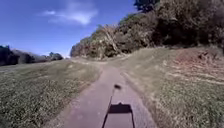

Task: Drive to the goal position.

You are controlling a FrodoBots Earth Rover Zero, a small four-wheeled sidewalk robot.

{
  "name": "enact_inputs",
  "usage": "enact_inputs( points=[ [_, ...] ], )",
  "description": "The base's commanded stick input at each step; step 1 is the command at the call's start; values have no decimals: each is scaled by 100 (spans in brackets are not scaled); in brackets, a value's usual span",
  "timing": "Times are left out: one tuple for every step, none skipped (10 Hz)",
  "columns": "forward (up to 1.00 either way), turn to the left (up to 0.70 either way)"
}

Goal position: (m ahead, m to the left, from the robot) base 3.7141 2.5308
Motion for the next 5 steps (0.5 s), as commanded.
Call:
enact_inputs(
  points=[
    [50,0],
    [50,0],
    [50,0],
    [50,0],
    [50,0]
  ],
)
